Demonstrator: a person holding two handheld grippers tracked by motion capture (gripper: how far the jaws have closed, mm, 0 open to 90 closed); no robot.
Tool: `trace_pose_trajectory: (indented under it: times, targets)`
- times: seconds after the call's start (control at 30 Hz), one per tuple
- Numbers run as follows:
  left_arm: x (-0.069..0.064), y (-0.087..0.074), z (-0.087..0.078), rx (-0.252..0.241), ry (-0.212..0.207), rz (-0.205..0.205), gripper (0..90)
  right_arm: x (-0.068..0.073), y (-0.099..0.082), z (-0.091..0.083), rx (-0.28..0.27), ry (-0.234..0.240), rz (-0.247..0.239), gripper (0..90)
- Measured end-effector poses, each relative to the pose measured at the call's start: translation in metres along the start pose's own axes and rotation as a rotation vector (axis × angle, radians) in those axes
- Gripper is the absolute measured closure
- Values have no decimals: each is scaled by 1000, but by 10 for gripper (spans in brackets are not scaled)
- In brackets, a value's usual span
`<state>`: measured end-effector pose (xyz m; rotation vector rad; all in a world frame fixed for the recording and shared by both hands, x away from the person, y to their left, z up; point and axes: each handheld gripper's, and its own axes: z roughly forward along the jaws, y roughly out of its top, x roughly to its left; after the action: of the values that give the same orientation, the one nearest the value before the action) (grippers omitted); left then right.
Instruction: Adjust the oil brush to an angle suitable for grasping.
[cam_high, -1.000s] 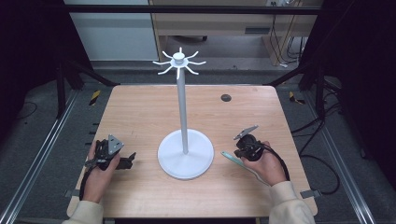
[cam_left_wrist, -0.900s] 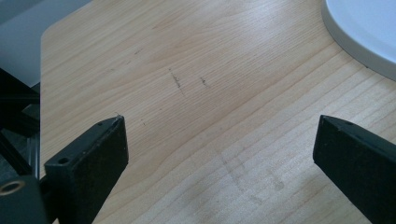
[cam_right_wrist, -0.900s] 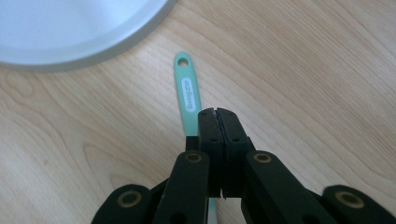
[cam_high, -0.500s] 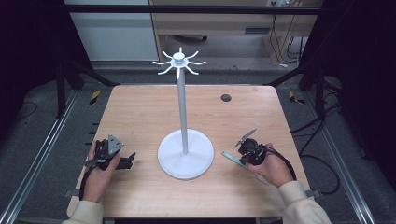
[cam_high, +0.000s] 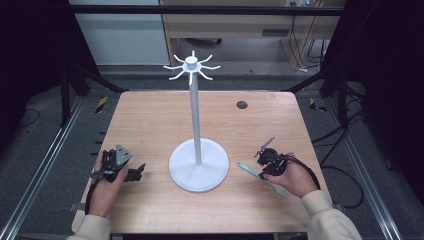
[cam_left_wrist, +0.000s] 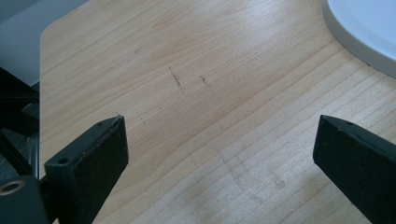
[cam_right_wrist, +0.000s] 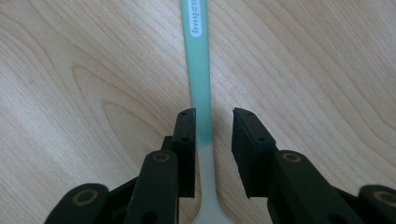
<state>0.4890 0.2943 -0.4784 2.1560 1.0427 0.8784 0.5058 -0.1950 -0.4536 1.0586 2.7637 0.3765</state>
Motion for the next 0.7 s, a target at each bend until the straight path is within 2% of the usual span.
trace_pose_trajectory:
  times: [0.37, 0.7]
  targets:
    - [0, 0, 0, 1, 0, 1, 29, 2, 0, 5, 40, 4, -27, 742]
    - [0, 0, 0, 1, 0, 4, 29, 2, 0, 8, 59, 9, -30, 762]
